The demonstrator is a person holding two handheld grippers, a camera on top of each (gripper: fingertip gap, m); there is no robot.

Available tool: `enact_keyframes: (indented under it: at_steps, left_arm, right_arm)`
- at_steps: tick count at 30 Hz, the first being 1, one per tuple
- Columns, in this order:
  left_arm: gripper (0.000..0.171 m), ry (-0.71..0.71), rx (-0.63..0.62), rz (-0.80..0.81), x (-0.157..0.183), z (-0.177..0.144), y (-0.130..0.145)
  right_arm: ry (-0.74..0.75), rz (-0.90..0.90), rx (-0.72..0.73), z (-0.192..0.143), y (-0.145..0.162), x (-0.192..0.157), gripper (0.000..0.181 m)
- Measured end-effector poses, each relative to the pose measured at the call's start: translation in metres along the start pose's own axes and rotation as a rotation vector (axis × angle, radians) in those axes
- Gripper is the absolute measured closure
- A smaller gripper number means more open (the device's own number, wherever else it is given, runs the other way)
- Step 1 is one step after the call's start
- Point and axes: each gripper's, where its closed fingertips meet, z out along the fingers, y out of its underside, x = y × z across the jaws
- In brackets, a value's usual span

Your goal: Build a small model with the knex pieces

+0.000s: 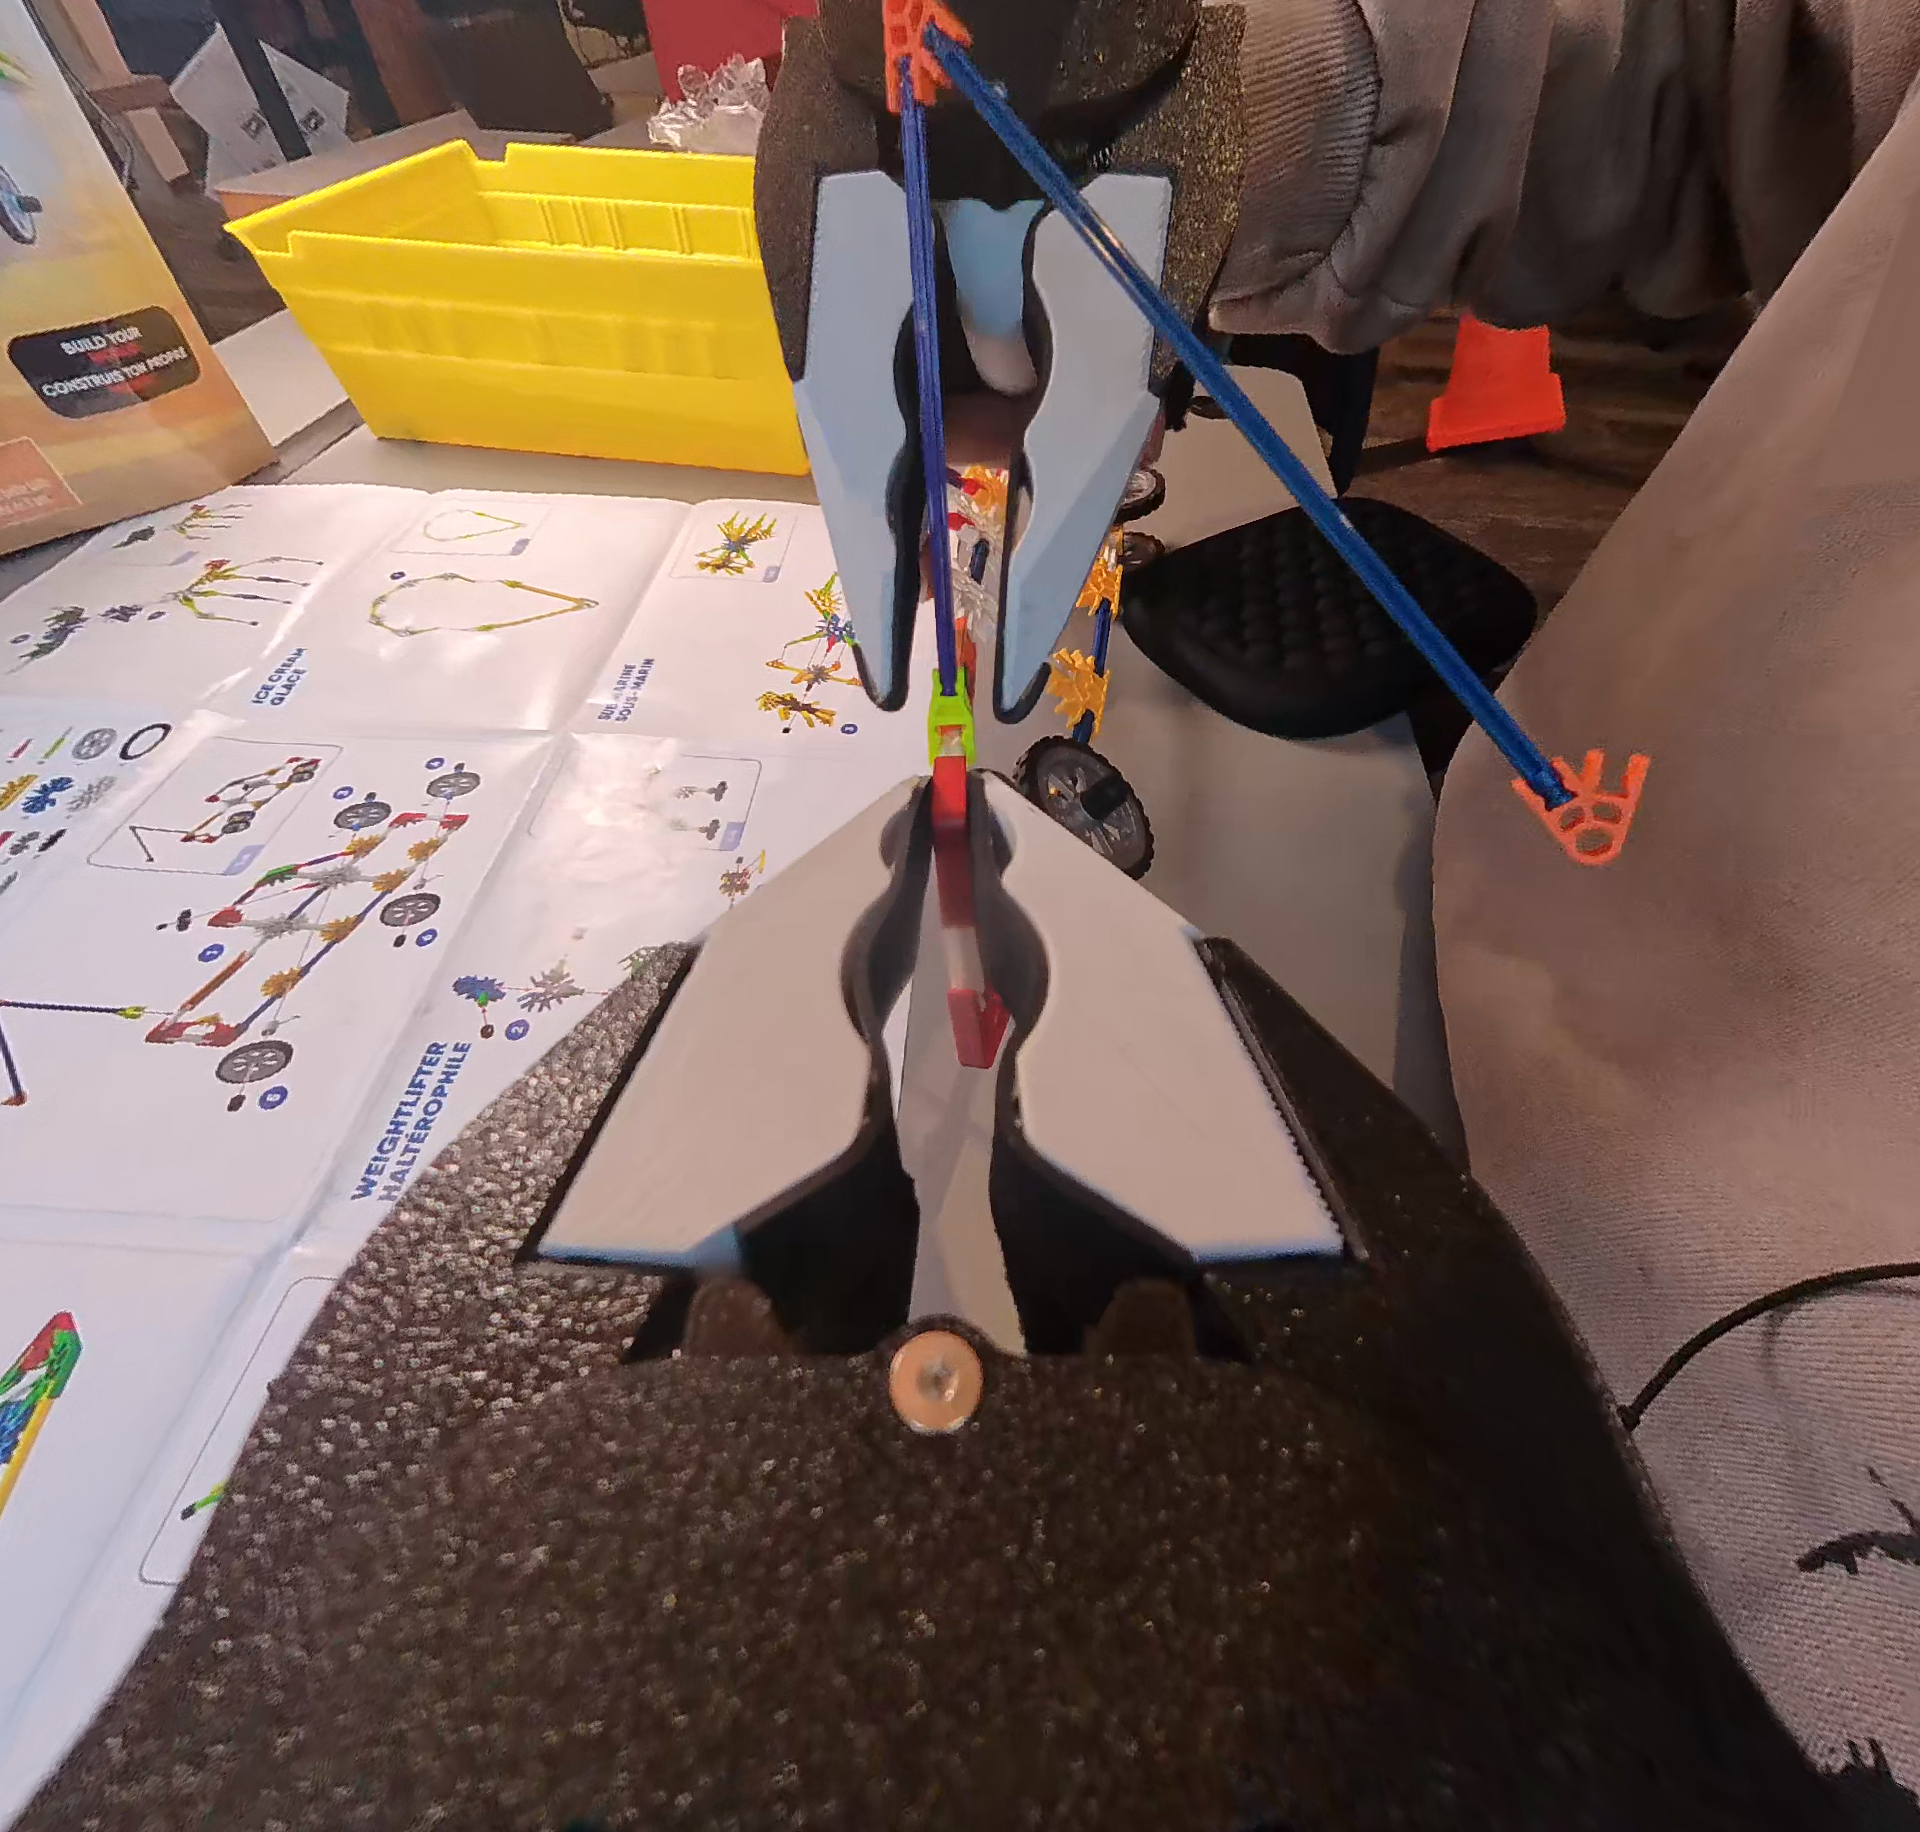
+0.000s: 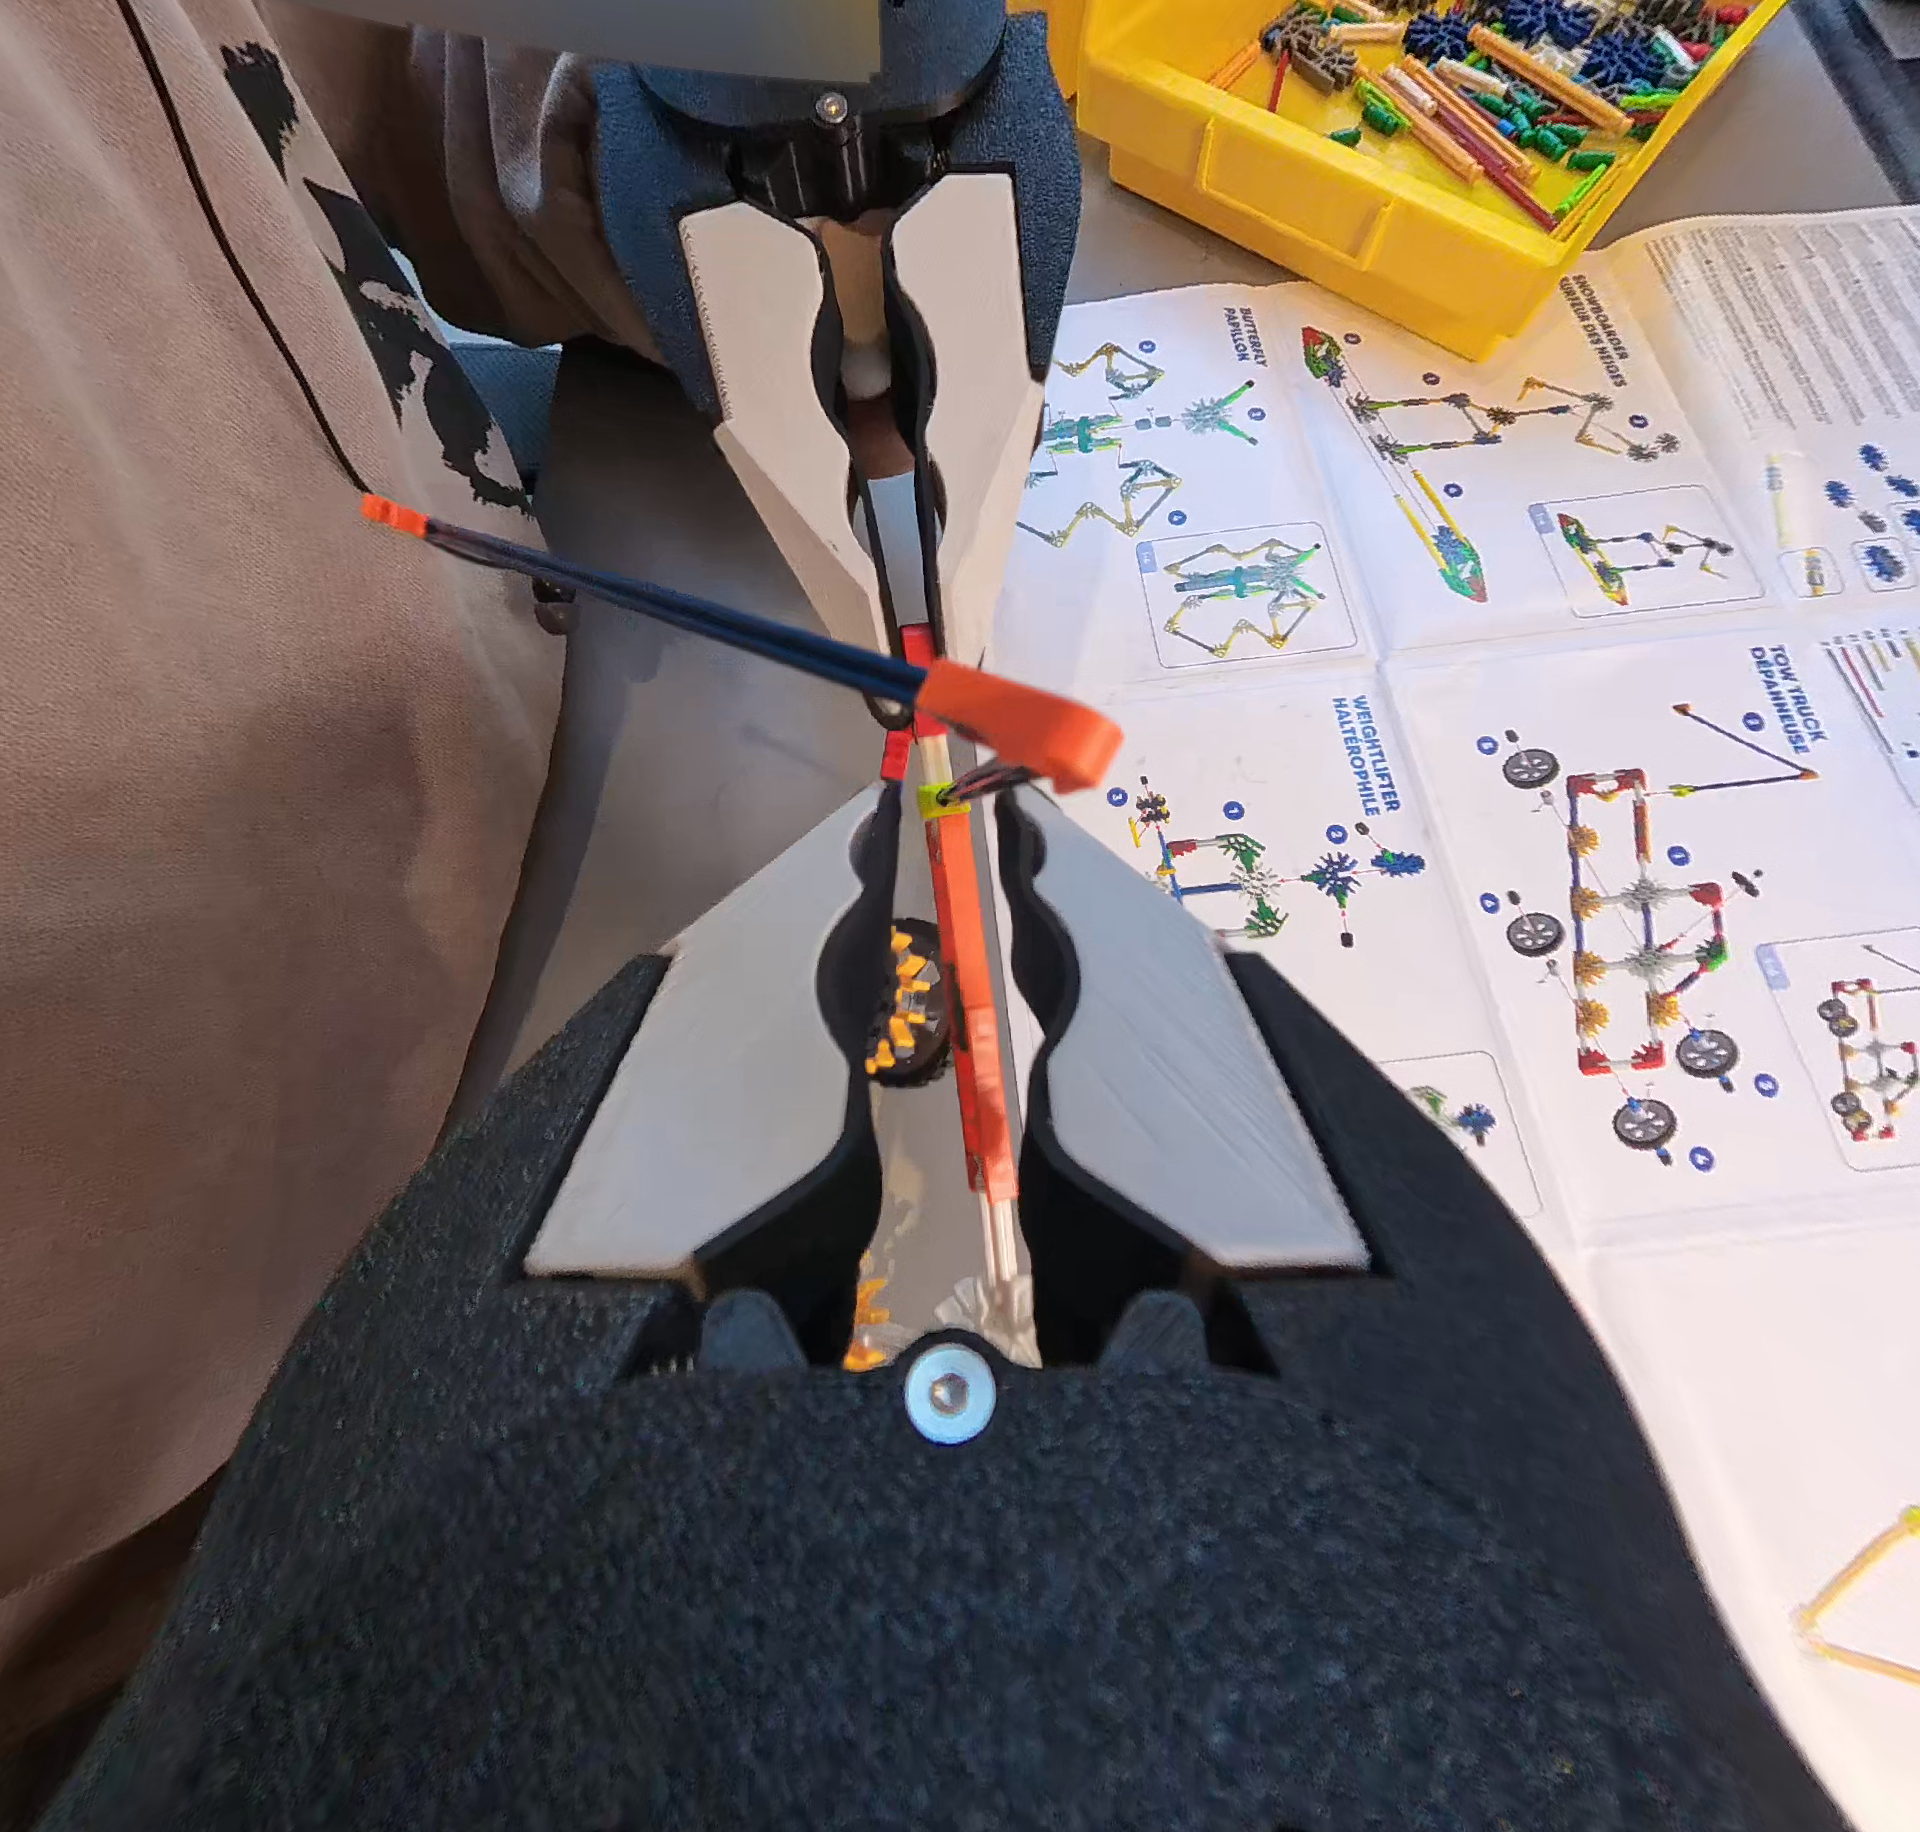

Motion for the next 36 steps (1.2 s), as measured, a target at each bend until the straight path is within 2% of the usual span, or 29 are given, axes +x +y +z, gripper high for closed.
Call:
enact_keyframes:
  at_steps: [13, 16, 19, 25, 28, 33, 36]
  left_arm:
    - [0.168, -0.011, 0.005, -0.001, -0.005, -0.001, 0.003]
    - [0.167, -0.004, 0.001, -0.019, -0.006, -0.001, 0.006]
    - [0.166, 0.044, -0.032, -0.133, -0.011, -0.001, 0.017]
    - [0.167, 0.149, -0.092, -0.642, -0.033, -0.002, 0.050]
    - [0.165, 0.150, -0.099, -0.817, -0.046, -0.005, 0.066]
    - [0.156, 0.088, -0.154, -0.799, -0.057, -0.010, 0.078]
    - [0.155, 0.054, -0.162, -0.754, -0.060, -0.014, 0.080]
  right_arm:
    - [0.005, 0.002, -0.035, -0.002, 0.001, -0.001, 0.165]
    - [0.031, -0.014, -0.093, -0.004, 0.010, 0.001, 0.164]
    - [0.087, -0.027, -0.172, -0.013, 0.023, 0.005, 0.163]
    - [0.214, 0.001, -0.287, -0.035, 0.058, 0.013, 0.158]
    - [0.264, 0.015, -0.302, -0.041, 0.073, 0.012, 0.155]
    - [0.360, -0.054, -0.346, -0.042, 0.087, 0.021, 0.152]
    - [0.364, -0.080, -0.342, -0.036, 0.085, 0.028, 0.152]
